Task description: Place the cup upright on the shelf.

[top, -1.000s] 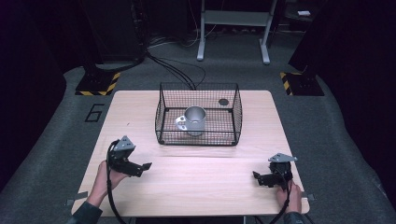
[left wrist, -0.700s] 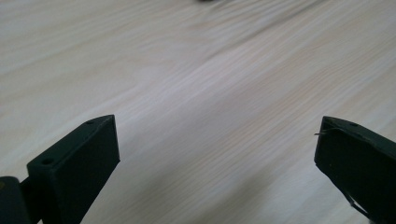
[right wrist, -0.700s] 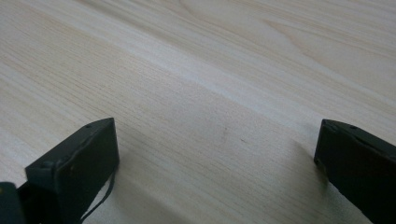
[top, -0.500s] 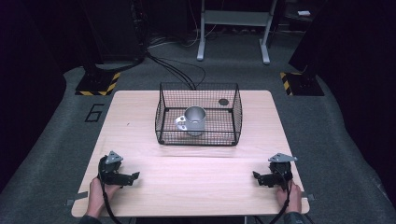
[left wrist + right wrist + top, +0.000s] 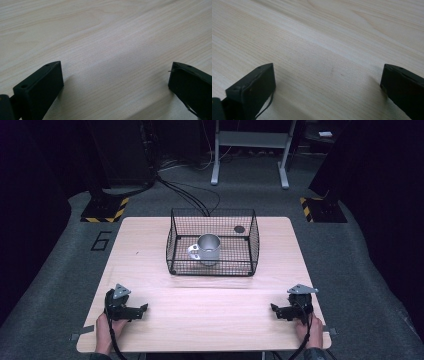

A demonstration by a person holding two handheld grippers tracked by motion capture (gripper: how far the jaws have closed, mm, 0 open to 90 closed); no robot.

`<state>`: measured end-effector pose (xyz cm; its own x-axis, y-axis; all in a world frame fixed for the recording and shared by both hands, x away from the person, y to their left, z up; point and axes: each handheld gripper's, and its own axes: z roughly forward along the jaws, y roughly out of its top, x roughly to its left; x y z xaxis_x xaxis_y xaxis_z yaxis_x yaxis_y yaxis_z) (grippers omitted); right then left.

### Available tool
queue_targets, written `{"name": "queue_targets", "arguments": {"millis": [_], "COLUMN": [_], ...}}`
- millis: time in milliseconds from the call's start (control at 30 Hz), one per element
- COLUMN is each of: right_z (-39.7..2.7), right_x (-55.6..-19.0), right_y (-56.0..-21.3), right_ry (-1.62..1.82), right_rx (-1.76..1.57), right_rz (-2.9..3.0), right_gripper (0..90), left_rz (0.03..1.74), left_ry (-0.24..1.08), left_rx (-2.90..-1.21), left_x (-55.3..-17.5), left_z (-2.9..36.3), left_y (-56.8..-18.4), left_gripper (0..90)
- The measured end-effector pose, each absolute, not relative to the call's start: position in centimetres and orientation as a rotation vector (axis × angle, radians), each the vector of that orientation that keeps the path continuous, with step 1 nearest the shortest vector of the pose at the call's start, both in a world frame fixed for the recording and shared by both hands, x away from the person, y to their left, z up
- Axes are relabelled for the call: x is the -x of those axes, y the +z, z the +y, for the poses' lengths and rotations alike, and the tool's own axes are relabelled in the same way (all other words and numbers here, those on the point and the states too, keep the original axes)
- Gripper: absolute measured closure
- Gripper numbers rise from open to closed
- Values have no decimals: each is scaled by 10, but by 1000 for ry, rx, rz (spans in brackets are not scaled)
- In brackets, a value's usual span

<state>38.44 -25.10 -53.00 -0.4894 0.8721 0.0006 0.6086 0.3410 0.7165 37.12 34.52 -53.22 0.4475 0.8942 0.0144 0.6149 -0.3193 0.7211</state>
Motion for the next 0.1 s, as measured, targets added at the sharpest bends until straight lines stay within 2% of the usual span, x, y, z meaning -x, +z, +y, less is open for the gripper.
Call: {"name": "queue_targets", "arguments": {"millis": [100], "right_z": [-251], "right_x": [-384], "right_y": [-530], "right_ry": [939], "right_rx": [-1306], "right_rz": [2225], "right_gripper": [0], "left_rz": [1277], "left_ry": [551], "left_rx": [-2031], "left_x": [-371], "left_z": [344], "left_y": [-533], "left_gripper": [0]}}
